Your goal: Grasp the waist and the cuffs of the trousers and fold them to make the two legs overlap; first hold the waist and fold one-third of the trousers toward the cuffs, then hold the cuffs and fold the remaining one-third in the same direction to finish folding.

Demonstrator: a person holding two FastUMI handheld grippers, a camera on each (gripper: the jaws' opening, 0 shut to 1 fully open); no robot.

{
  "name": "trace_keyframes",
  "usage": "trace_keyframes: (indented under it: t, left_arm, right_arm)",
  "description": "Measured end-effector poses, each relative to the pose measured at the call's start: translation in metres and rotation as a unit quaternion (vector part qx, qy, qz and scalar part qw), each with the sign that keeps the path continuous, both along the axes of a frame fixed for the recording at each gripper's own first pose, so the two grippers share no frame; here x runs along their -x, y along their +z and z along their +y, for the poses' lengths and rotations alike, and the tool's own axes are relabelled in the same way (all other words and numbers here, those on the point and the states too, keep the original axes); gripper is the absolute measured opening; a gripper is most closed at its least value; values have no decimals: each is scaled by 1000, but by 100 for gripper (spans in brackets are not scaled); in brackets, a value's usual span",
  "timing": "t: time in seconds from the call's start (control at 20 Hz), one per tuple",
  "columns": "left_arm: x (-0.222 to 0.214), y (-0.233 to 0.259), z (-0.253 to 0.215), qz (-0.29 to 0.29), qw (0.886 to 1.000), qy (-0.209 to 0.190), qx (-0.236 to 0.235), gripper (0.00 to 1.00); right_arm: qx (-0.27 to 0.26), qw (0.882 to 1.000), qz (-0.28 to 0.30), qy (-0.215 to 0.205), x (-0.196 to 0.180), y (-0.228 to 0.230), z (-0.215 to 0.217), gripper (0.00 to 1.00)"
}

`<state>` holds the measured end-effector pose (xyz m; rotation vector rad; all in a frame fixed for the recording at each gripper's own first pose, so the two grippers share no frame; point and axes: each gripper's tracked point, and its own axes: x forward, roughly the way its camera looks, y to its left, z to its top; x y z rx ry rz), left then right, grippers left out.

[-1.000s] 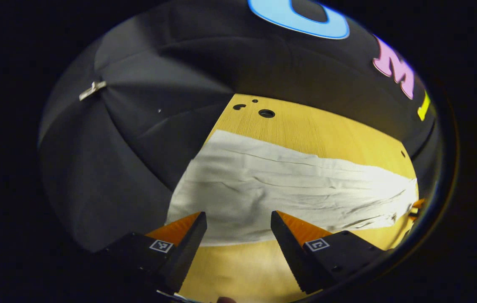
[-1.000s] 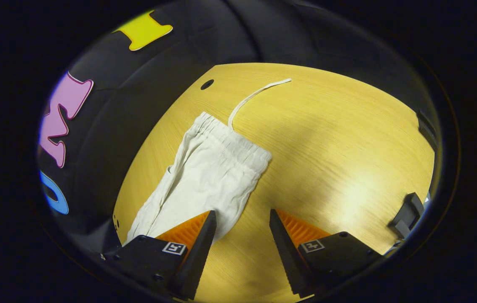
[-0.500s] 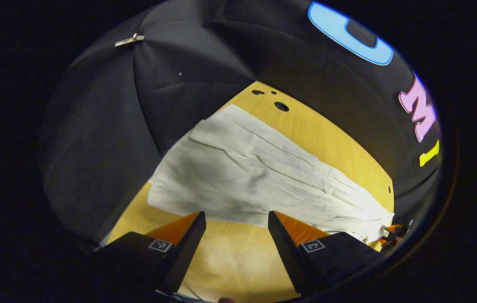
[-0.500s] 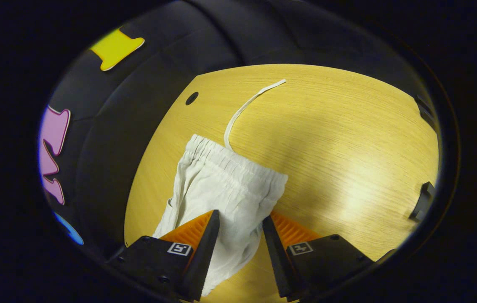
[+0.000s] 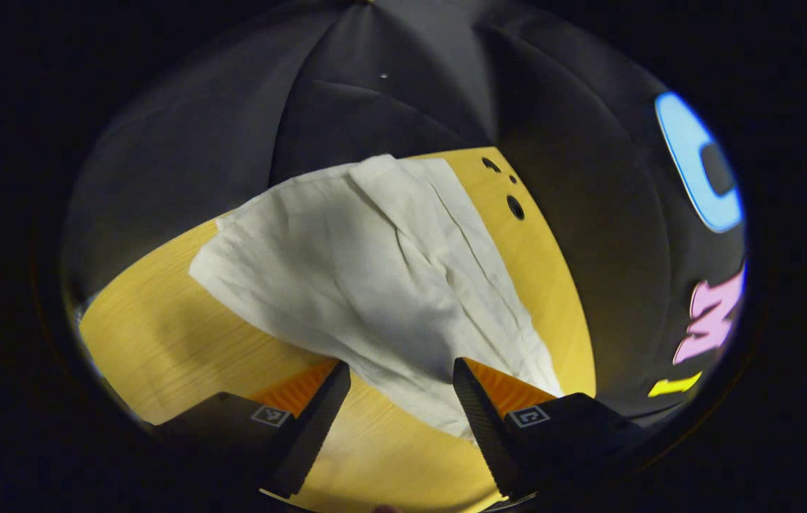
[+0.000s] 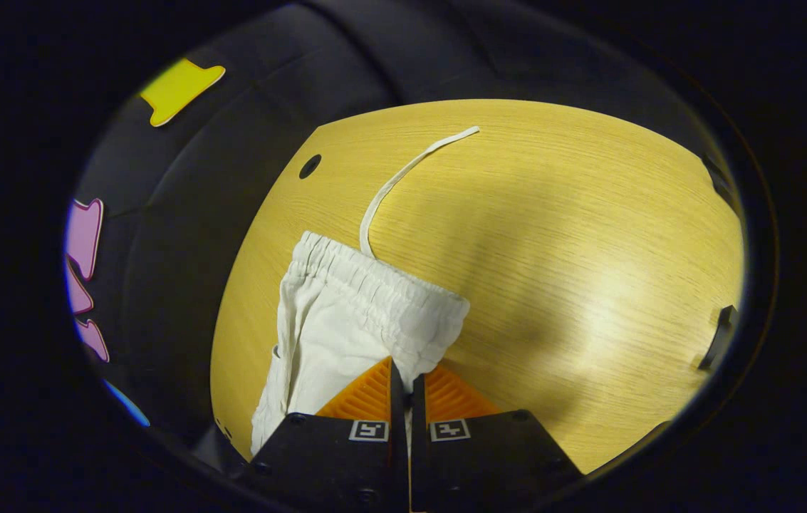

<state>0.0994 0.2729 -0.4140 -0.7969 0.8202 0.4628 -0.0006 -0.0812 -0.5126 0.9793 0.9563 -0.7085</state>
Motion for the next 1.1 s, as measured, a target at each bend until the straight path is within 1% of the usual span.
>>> trace_keyframes:
  t: [0.1,0.15,0.2,0.3,0.35,0.4,0.45,0.5,0.55,0.6,0.65,0.75,0.8,0.9,1.0,1.1]
  left_arm:
    - [-11,0,7,2,1000,15,4,90]
    - [-16,0,11,5,1000,18,-2,90]
    - [-19,-2,14,18,1000,18,-12,88]
    - [-27,-5,15,39,998,20,-38,72]
    - [-33,-7,13,46,997,20,-52,70]
    - [-32,-12,13,61,996,14,-67,70]
    - [-29,-18,11,75,995,7,-67,52]
    - [-39,-12,9,52,996,11,-72,36]
    - [-44,-16,11,48,996,17,-68,20]
    - [-43,-11,9,36,997,27,-61,10]
    - [-40,-13,8,31,998,34,-47,7]
    - [-32,-15,5,18,998,41,-32,6]
    - [-25,-15,5,17,999,42,-28,6]
    - [-17,-18,2,18,999,38,-29,7]
    - [-11,-19,-3,17,999,31,-27,6]
    - [0,-20,-10,15,999,27,-21,7]
  right_arm:
    - [-4,1000,-3,6,-1,0,0,6]
    - [-6,1000,-4,8,-1,0,0,6]
    - [-6,1000,-5,10,0,0,0,6]
    - [-3,1000,-7,13,-1,0,0,6]
    - [-2,1000,-8,14,-1,0,0,6]
    - [0,1000,-10,16,-2,0,0,6]
    - [0,1000,-12,18,-2,1,0,6]
    - [1,1000,-14,20,-2,1,0,6]
    - [2,1000,-16,23,-1,1,0,6]
    - [5,1000,-17,26,0,1,-1,6]
    - [9,999,-17,28,1,3,-3,6]
    - [20,999,-18,36,1,6,-3,6]
    - [27,998,-27,49,-2,8,-1,6]
    - [45,995,-65,67,-6,23,-5,6]
    - [57,990,-109,65,-13,50,-8,6]
    - [77,986,-130,72,-13,75,-15,6]
